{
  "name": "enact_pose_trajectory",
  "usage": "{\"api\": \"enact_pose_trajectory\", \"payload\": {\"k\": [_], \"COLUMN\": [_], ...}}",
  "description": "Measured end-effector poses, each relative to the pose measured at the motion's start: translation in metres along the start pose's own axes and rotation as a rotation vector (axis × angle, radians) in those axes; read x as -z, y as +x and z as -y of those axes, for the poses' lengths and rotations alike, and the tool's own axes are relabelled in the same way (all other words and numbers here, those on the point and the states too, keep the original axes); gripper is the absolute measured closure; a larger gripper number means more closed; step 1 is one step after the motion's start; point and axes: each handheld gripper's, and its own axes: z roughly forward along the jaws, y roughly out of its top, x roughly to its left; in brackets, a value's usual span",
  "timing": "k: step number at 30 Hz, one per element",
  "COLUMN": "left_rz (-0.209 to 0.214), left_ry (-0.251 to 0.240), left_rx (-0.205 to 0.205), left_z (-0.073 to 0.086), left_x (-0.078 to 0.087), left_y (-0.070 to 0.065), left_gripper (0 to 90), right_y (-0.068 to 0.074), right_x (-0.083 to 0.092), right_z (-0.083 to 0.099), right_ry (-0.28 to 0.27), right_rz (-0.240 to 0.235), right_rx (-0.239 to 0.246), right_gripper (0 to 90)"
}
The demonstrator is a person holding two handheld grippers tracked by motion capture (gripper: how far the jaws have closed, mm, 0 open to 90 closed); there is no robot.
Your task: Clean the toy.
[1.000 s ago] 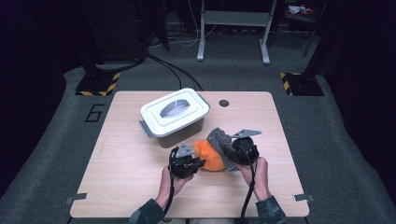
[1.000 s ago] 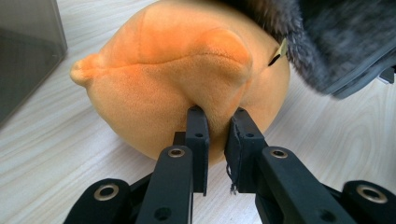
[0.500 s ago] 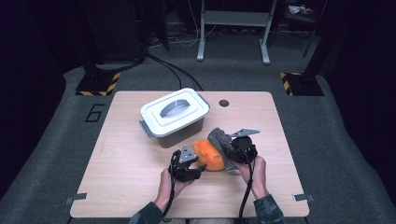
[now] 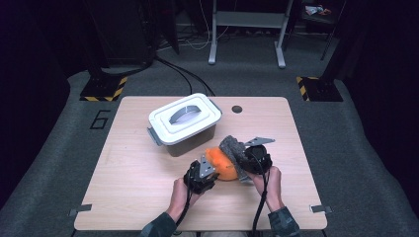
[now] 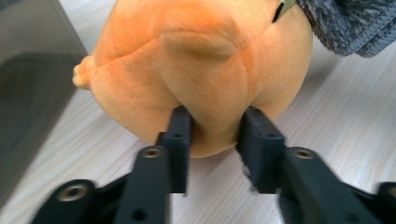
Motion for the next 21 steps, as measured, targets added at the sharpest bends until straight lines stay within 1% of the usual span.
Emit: {"api": "enact_pose_trajectory", "payload": {"k": [1, 2, 3, 4, 5, 6, 7, 8, 9, 10, 11, 12, 13, 17, 19, 20, 21], "left_rz": [0.015, 0.022, 0.027, 0.027, 0.036, 0.04, 0.046, 0.048, 0.057, 0.057, 0.071, 0.077, 0.081, 0.106, 0.119, 0.126, 0.129], "left_ry": [0.005, 0.004, 0.005, -0.004, -0.009, -0.011, -0.012, -0.013, -0.009, -0.012, -0.016, -0.014, -0.021, -0.031, -0.043, -0.044, -0.05], "left_rx": [0.009, 0.016, 0.026, 0.038, 0.052, 0.058, 0.071, 0.073, 0.08, 0.087, 0.102, 0.11, 0.118, 0.148, 0.172, 0.177, 0.174], "left_z": [0.0, 0.0, 0.0, 0.0, 0.001, 0.0, -0.001, -0.001, -0.002, -0.003, -0.003, -0.004, -0.005, -0.007, -0.008, -0.009, -0.01], "left_x": [0.0, -0.001, 0.0, 0.0, 0.0, 0.001, 0.001, 0.002, 0.003, 0.003, 0.004, 0.004, 0.005, 0.01, 0.013, 0.015, 0.016], "left_y": [0.001, 0.002, 0.003, 0.004, 0.004, 0.005, 0.005, 0.006, 0.006, 0.006, 0.007, 0.007, 0.007, 0.009, 0.01, 0.01, 0.01], "left_gripper": [73.5, 75.5, 77.3, 78.6, 80.0, 80.8, 81.4, 81.9, 82.0, 82.1, 82.2, 82.2, 82.4, 82.6, 82.7, 82.7, 82.7], "right_y": [0.0, -0.001, 0.0, -0.002, -0.001, -0.002, -0.002, -0.001, -0.001, 0.0, 0.002, 0.004, 0.006, 0.018, 0.022, 0.027, 0.027], "right_x": [0.0, 0.001, 0.001, 0.002, 0.004, 0.006, 0.008, 0.01, 0.012, 0.014, 0.015, 0.017, 0.019, 0.024, 0.026, 0.029, 0.029], "right_z": [0.0, 0.001, 0.001, 0.002, 0.002, 0.003, 0.003, 0.003, 0.003, 0.003, 0.003, 0.003, 0.003, 0.002, 0.0, -0.001, -0.001], "right_ry": [-0.005, -0.003, -0.006, -0.011, -0.01, -0.019, -0.024, -0.029, -0.033, -0.038, -0.045, -0.047, -0.051, -0.061, -0.071, -0.079, -0.079], "right_rz": [0.001, -0.002, 0.0, 0.0, 0.0, -0.003, -0.001, -0.001, 0.0, 0.0, -0.003, -0.008, -0.011, -0.018, -0.03, -0.04, -0.04], "right_rx": [-0.004, 0.004, -0.006, 0.011, -0.014, -0.001, -0.004, -0.015, -0.008, 0.0, 0.002, 0.004, 0.018, 0.044, 0.055, 0.058, 0.058], "right_gripper": [74.7, 74.7, 74.7, 74.6, 74.7, 74.7, 74.7, 74.7, 74.7, 74.7, 74.6, 74.7, 74.7, 74.6, 74.7, 74.6, 74.6]}}
